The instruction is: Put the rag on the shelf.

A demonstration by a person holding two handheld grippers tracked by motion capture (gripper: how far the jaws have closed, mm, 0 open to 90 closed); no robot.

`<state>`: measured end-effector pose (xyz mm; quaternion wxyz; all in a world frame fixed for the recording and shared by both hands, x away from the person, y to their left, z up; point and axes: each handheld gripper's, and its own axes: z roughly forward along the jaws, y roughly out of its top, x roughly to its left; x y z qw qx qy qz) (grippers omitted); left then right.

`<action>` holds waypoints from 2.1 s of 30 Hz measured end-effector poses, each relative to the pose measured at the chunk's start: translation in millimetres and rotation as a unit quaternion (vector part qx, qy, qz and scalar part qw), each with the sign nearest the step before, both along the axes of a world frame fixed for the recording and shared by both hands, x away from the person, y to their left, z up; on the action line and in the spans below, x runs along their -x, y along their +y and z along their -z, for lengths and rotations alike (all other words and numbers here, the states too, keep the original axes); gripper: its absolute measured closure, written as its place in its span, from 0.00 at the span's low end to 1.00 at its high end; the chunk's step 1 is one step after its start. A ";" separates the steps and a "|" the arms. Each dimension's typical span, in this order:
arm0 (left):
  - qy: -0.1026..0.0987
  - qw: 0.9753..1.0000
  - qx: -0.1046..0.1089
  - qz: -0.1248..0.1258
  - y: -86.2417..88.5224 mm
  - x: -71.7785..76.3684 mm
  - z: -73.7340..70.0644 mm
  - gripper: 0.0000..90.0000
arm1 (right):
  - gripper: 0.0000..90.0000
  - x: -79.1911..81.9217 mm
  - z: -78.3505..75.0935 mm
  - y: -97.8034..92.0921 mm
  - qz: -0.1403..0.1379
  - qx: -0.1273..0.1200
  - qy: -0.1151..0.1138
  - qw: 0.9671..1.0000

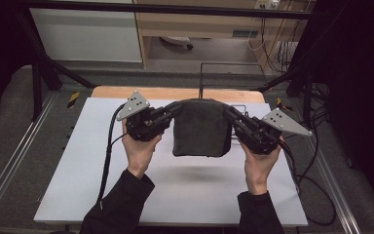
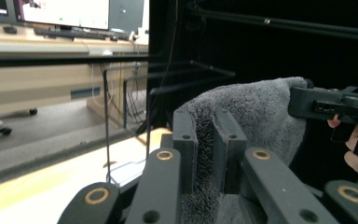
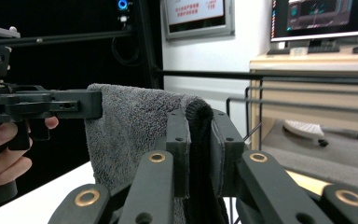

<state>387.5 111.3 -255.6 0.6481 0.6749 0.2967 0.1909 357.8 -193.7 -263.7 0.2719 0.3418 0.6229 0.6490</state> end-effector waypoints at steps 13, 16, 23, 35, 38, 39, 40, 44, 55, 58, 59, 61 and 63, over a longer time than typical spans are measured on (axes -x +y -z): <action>-0.021 0.999 0.034 0.004 -19.2 -8.7 -19.8 0.90 | 0.90 1.0 -21.8 -12.6 0.025 -0.015 -0.034 0.999; -0.023 0.999 0.038 0.005 -21.0 -10.8 -22.6 0.90 | 0.90 0.4 -27.3 -14.3 0.029 -0.018 -0.040 0.999; -0.041 0.998 0.045 0.000 -29.7 -15.7 -39.2 0.90 | 0.90 -2.2 -43.0 -18.0 0.038 -0.022 -0.056 0.997; -0.068 0.996 0.063 0.001 -48.2 -18.1 -64.2 0.90 | 0.90 -8.1 -69.3 -30.4 0.058 -0.032 -0.081 0.994; -0.069 0.995 0.074 0.003 -50.7 -21.9 -69.2 0.90 | 0.90 -9.5 -75.2 -32.4 0.061 -0.031 -0.088 0.994; -0.070 0.995 0.075 0.003 -51.2 -22.7 -70.5 0.90 | 0.90 -9.9 -76.7 -32.8 0.063 -0.030 -0.090 0.994; -0.071 0.995 0.076 0.002 -51.9 -23.6 -72.2 0.90 | 0.90 -9.9 -76.7 -32.8 0.063 -0.030 -0.090 0.994; -0.077 0.994 0.080 0.003 -54.8 -27.5 -80.7 0.90 | 0.90 -13.0 -89.0 -35.5 0.069 -0.029 -0.098 0.992; -0.086 0.992 0.088 0.003 -62.8 -38.3 -96.3 0.90 | 0.90 -23.3 -107.9 -40.1 0.083 -0.024 -0.110 0.990; -0.087 0.992 0.090 0.002 -65.0 -42.8 -99.0 0.90 | 0.90 -27.0 -111.1 -41.3 0.087 -0.024 -0.113 0.990; -0.087 0.992 0.090 0.002 -65.5 -43.8 -99.9 0.90 | 0.90 -28.1 -112.0 -41.7 0.087 -0.025 -0.113 0.989; -0.087 0.992 0.093 0.002 -67.0 -46.6 -102.3 0.90 | 0.90 -29.6 -113.3 -42.4 0.087 -0.026 -0.113 0.989; -0.088 0.992 0.094 0.001 -68.3 -49.2 -104.6 0.90 | 0.90 -32.9 -116.1 -43.6 0.088 -0.027 -0.115 0.989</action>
